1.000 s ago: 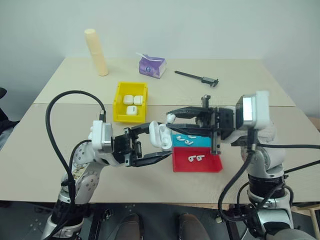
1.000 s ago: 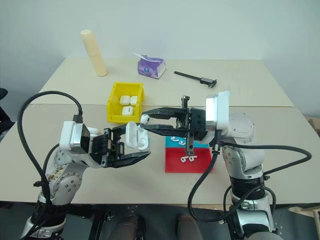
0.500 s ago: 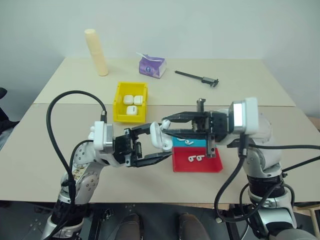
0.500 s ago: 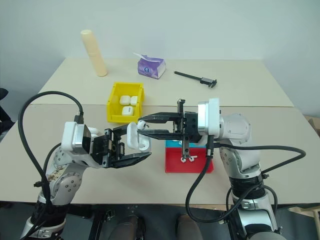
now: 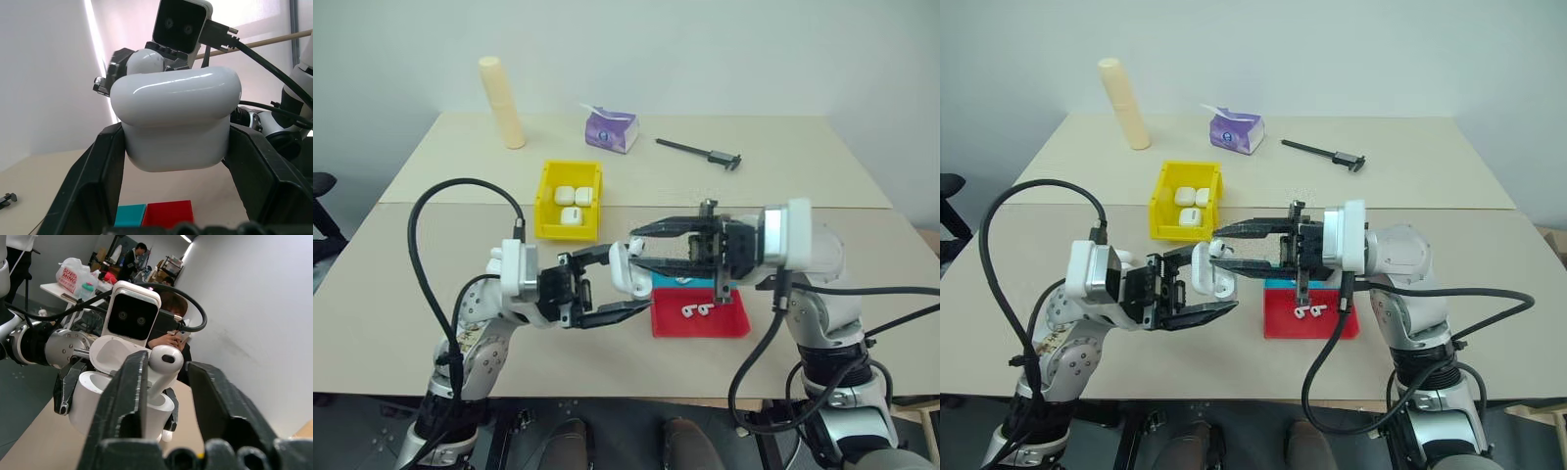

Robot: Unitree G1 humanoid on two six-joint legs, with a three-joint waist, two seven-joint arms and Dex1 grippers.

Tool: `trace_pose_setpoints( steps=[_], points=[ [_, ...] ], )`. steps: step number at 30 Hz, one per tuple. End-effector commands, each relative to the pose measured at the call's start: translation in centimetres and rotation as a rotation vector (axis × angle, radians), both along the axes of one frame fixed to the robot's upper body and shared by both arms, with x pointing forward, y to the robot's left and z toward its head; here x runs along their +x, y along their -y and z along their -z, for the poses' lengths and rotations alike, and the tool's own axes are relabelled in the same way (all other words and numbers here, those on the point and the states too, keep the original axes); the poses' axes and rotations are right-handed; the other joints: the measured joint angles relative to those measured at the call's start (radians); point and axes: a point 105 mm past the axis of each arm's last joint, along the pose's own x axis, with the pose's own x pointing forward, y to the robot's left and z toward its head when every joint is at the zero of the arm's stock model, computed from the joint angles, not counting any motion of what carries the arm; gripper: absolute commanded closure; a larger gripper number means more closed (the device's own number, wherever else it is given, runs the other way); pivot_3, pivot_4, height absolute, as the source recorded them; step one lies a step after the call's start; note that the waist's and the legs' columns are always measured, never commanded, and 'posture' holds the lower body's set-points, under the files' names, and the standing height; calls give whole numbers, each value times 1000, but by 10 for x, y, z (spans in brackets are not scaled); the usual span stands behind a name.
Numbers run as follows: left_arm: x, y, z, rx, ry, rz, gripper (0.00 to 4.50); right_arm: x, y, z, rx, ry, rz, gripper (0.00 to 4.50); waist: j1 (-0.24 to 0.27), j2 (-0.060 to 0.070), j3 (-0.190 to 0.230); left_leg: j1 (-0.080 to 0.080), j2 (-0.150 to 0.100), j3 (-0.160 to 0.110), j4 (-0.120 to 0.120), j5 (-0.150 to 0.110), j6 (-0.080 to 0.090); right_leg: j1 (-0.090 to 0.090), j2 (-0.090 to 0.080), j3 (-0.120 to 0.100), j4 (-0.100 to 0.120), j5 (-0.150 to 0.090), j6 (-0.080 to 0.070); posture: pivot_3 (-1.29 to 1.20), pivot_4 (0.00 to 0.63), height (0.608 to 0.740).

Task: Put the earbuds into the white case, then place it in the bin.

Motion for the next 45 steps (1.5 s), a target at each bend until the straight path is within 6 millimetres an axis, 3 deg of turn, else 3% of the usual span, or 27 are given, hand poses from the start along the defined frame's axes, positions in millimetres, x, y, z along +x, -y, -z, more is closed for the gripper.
trace_pose_setpoints(
  steps=[1,3,8,10,14,17,24,30,37,45],
  points=[
    [-4,1,-12,-31,67,5,1638,-3,-2,9,-51,19,-14,1525,0,0,0,0,0,0,0,0,0,0,0,0,0,0,0,0,150,740],
    [-3,1,-12,-30,67,2,1638,-4,-1,10,-57,20,-19,909,0,0,0,0,0,0,0,0,0,0,0,0,0,0,0,0,150,740],
    [2,-2,-9,-20,58,-32,1638,-4,3,9,-76,21,-22,909,0,0,0,0,0,0,0,0,0,0,0,0,0,0,0,0,150,740],
    [9,-10,2,30,51,-79,1638,-1,10,1,-83,0,-10,909,0,0,0,0,0,0,0,0,0,0,0,0,0,0,0,0,150,740],
    [12,-30,31,170,60,-148,1638,22,26,-12,-189,-65,109,909,-5,0,0,1,0,0,0,0,0,0,0,1,0,0,0,0,150,740],
    [10,-43,46,237,45,-193,1638,51,34,-9,-395,-97,268,909,-4,0,0,1,0,0,-1,0,0,-2,0,2,0,0,-1,0,150,740],
    [10,-57,74,332,25,-280,1638,106,49,23,-954,-12,482,909,-3,0,0,0,1,5,-1,0,0,-4,-1,1,0,0,-1,0,150,740],
    [4,-48,79,324,14,-303,1638,132,52,54,-1209,-25,527,909,-2,1,0,-4,1,5,-1,0,0,-6,-1,1,0,0,-1,0,150,740],
    [3,-46,83,319,9,-336,1638,155,48,79,-1305,-104,588,909,-3,1,0,-4,1,5,-1,0,0,-6,-1,1,1,0,-1,0,150,740],
    [3,-44,82,326,14,-347,1638,165,41,97,-1351,-126,580,909,-5,1,1,-4,1,6,-1,0,0,-6,-1,0,1,0,-2,0,150,740]
  ],
)
